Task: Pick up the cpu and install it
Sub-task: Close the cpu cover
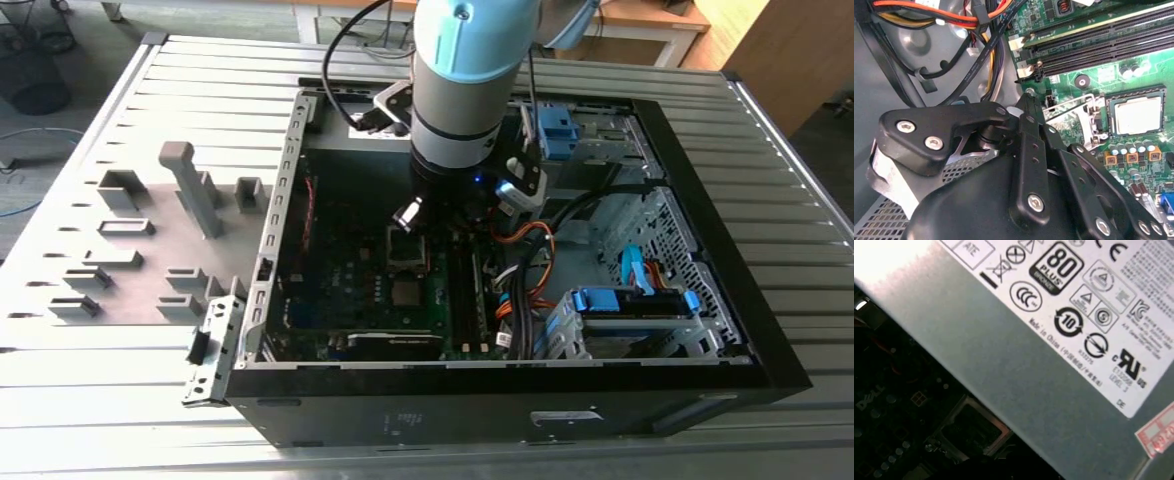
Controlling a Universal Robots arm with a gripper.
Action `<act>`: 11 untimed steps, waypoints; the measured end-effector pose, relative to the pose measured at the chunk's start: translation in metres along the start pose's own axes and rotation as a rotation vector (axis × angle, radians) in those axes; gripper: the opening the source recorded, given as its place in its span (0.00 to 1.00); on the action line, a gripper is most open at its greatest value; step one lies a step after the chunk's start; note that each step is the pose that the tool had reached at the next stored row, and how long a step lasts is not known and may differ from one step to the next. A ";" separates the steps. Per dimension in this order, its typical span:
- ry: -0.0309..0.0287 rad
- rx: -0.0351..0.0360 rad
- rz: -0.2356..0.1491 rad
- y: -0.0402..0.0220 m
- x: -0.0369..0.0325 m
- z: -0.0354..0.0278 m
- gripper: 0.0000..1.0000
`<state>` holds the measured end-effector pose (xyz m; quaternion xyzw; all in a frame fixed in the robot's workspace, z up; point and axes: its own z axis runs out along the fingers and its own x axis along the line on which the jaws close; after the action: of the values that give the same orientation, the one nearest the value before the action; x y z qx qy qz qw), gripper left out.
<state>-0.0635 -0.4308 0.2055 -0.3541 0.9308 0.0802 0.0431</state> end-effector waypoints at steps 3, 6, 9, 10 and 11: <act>-0.0083 0.0011 -0.001 0.0036 0.0040 -0.0001 0.11; -0.0134 0.0030 -0.002 0.0065 0.0073 -0.0003 0.11; -0.0147 0.0033 -0.002 0.0069 0.0080 -0.0004 0.11; -0.0148 0.0032 -0.002 0.0069 0.0081 -0.0007 0.11; -0.0148 0.0031 -0.002 0.0070 0.0080 -0.0016 0.11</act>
<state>-0.0743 -0.4312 0.2069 -0.3545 0.9301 0.0813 0.0507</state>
